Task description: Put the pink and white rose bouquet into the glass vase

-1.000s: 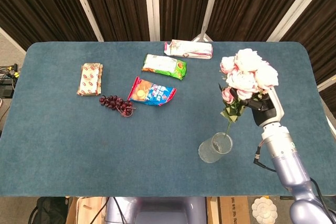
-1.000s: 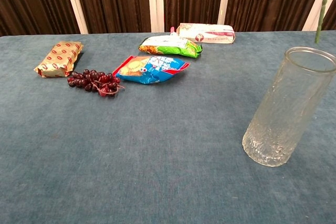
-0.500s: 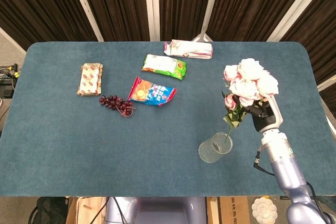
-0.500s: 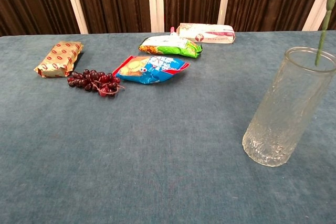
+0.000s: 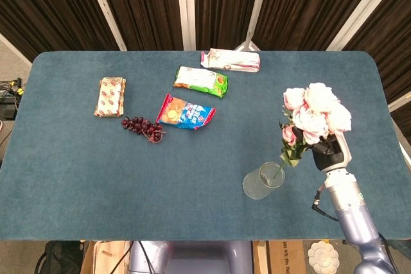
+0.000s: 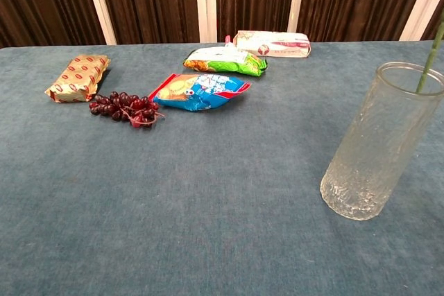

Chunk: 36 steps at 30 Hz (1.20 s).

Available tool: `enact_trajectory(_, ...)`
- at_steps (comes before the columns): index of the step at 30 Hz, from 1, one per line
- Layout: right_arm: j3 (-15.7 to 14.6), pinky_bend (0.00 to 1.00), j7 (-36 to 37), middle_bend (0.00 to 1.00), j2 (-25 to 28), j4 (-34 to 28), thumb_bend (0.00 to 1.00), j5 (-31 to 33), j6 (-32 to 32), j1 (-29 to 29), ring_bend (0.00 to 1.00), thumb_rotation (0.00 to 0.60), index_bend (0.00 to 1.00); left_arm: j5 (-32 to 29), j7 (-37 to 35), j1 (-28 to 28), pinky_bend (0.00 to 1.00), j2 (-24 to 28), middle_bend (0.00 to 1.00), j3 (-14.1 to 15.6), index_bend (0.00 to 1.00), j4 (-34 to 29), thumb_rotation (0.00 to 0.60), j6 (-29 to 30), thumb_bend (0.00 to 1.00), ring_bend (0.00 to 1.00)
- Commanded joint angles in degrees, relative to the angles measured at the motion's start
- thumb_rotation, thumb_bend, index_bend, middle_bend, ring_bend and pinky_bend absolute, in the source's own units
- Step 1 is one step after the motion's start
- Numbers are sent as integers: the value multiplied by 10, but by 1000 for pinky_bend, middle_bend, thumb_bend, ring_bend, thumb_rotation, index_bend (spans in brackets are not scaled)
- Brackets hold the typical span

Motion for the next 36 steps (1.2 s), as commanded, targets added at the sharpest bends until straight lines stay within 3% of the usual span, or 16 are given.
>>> enact_trajectory(1,-14,38,17,532,-7,5,224,-25,0,-12,554,600,631,1,2,-1,0,0,0,1,97,0,600,-1,188,0)
enact_trajectory(20,-46,38,60,532,-58,62,238,-82,12,-6,554,600,641,0,4,0,0,-1,0,-1,97,-1,600,1,188,0)
enact_trajectory(36,-92,38,67,536,-102,105,238,-121,17,-2,554,600,660,-1,7,-1,0,-2,0,-1,97,-1,600,1,188,0)
